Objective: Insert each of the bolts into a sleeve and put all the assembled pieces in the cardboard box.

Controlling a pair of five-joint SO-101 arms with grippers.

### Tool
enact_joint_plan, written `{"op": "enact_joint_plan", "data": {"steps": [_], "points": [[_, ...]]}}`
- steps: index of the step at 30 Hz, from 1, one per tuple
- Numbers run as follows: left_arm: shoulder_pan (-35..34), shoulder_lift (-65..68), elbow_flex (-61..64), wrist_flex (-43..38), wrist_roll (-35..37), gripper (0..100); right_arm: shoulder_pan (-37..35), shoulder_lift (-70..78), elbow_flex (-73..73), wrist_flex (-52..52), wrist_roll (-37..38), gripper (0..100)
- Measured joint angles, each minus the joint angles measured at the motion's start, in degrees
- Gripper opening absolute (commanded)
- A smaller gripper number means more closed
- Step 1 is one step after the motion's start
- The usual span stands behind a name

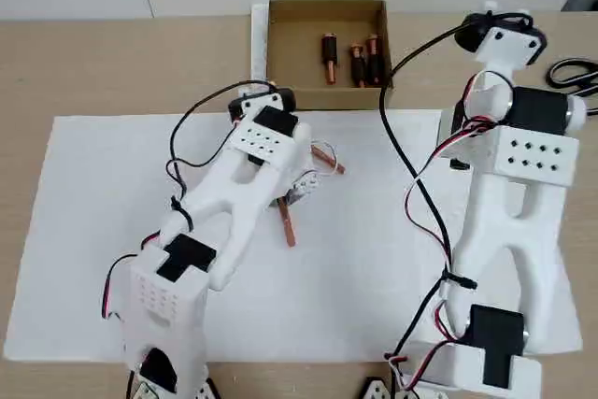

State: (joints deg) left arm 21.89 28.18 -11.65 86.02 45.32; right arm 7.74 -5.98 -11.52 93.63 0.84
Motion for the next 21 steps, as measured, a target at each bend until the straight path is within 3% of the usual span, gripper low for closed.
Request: {"op": "enact_joint_plan", "data": {"steps": [8,17,21], "points": [[0.1,-1.6,-2.4,4.1,-8.2,1,0.0,0.0,0.0,0.0,0.0,0.4],[-2.5,-1.6,-2.4,5.5,-31.1,1,0.0,0.0,0.0,0.0,0.0,0.4],[-6.2,-1.6,-2.4,5.5,-37.1,1,0.0,0.0,0.0,0.0,0.0,0.4]]}}
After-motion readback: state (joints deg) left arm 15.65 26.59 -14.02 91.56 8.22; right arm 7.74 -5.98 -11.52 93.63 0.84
